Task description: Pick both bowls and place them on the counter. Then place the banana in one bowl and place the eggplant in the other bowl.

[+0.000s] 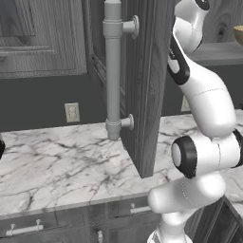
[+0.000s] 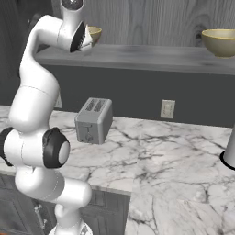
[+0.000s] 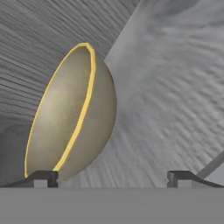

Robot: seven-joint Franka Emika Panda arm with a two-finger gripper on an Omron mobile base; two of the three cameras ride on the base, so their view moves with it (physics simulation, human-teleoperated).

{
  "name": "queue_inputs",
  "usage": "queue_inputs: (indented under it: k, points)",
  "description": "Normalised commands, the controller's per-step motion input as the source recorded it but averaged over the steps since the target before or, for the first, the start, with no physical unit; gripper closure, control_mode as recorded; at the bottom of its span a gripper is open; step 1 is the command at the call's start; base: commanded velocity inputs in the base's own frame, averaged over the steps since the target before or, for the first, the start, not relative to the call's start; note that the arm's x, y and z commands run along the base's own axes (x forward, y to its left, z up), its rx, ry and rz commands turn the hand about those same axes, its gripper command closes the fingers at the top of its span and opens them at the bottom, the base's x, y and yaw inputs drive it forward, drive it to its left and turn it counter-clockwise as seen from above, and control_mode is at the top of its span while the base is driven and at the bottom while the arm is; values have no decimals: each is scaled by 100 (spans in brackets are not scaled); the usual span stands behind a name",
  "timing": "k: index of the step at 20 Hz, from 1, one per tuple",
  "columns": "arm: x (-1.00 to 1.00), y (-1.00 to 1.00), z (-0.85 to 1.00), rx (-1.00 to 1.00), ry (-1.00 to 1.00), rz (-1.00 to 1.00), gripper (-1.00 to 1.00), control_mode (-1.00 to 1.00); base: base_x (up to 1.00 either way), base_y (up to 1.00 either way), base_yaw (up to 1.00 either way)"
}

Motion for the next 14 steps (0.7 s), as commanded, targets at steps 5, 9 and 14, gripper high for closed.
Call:
queue_inputs:
  k: [5, 9, 14]
  points:
    - [35, 1, -3, 0, 2, 0, -100, -100, 0, 0, 0]
    - [34, 3, -4, 0, 3, 0, -100, -100, 0, 0, 0]
    - [33, 8, -6, 0, 3, 0, -100, -100, 0, 0, 0]
